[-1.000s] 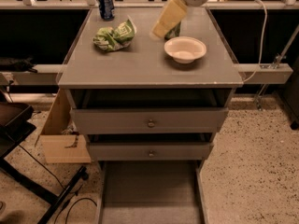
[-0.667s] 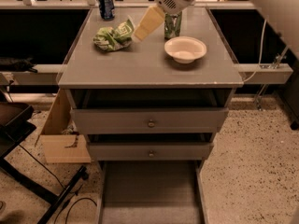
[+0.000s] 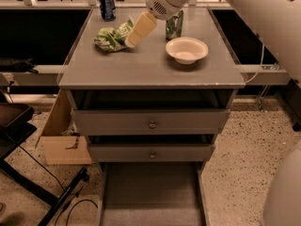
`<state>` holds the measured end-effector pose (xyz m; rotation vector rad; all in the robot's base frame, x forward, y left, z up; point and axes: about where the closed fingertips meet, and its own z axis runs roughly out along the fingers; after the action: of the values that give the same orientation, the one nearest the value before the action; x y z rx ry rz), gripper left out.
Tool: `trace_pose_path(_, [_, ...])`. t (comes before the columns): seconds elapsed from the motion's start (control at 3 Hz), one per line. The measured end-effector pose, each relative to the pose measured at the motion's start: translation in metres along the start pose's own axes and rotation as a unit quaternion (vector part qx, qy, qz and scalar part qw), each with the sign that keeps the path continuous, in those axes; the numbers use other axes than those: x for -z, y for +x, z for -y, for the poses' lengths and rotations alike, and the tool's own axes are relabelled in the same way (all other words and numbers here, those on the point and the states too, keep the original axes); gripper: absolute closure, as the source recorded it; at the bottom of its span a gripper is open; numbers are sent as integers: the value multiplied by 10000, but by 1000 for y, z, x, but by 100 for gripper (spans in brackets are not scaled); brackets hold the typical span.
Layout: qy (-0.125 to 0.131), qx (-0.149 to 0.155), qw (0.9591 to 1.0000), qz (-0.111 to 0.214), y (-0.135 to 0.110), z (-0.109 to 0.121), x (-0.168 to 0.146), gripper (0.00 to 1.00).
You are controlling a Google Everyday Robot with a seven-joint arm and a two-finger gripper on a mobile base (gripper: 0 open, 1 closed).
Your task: Place green jalapeno chip bag into bottom drawer
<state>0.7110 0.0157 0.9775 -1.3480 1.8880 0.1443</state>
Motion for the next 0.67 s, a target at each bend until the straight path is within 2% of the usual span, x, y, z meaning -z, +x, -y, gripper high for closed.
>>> trace_pose_path(0.33, [-366,-10,9988,329,-24,-8,-51,0])
trace_pose_path(0.67, [-794,-186,9940,728,-37,-12,-120,0])
